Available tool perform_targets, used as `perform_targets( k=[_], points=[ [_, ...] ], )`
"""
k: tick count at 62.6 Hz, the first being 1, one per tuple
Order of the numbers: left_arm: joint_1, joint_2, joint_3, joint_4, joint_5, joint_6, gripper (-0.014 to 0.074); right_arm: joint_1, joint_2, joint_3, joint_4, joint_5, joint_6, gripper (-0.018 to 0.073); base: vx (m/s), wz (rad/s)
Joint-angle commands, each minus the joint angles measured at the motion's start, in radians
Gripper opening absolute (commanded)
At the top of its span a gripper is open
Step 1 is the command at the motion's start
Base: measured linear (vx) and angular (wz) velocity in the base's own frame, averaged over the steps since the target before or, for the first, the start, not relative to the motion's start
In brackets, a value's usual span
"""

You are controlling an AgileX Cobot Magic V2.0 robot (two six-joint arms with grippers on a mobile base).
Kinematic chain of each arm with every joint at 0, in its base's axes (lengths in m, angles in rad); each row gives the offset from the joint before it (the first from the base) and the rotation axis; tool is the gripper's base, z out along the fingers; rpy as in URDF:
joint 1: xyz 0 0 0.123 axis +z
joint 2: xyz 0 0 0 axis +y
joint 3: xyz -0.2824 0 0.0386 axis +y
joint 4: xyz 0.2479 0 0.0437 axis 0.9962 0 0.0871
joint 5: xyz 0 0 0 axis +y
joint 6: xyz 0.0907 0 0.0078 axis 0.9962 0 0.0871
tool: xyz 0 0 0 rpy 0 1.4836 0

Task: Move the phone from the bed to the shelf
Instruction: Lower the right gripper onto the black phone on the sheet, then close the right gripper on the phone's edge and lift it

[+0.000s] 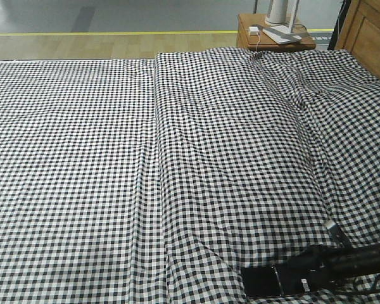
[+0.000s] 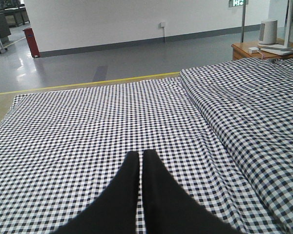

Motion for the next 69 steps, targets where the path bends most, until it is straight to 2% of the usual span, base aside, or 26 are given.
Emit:
perform_targets(
  k=[1, 10, 23, 29, 38, 52, 69],
  points=[
    [-0.004, -0.013, -0.021, -0.009, -0.072, -0.006, 0.0001, 0.05, -0.038, -0.011, 0.029, 0.097, -0.023, 0.0594, 0.0, 0.0],
    [-0.004, -0.013, -0.021, -0.009, -0.072, -0.006, 0.0001, 0.105, -0.034, -0.028, 0.027, 0.101, -0.022, 0.0594, 0.0, 0.0],
    [-0.004, -0.013, -0.021, -0.009, -0.072, -0.006, 0.0001, 0.114, -0.034, -0.066, 0.025, 0.161, -0.014, 0.0559, 0.0, 0.0],
    [-0.004, -0.013, -0.021, -0.009, -0.072, -0.006, 0.0001, 0.114, -0.035, -0.078, 0.018, 0.179, -0.01, 0.0497, 0.0, 0.0],
    [-0.004, -0.013, -0.021, -0.009, -0.072, -0.006, 0.0001, 0.114, -0.035, -0.085, -0.002, 0.179, 0.004, 0.0339, 0.0, 0.0],
    [-0.004, -0.013, -0.021, -0.009, -0.072, -0.006, 0.0001, 0.114, -0.035, -0.085, -0.027, 0.179, 0.004, -0.0009, 0.0, 0.0],
    [-0.004, -0.013, -0.021, -0.009, -0.072, -0.006, 0.0001, 0.114, -0.072, -0.083, -0.043, 0.179, 0.035, -0.0011, 0.0, 0.0]
  ],
)
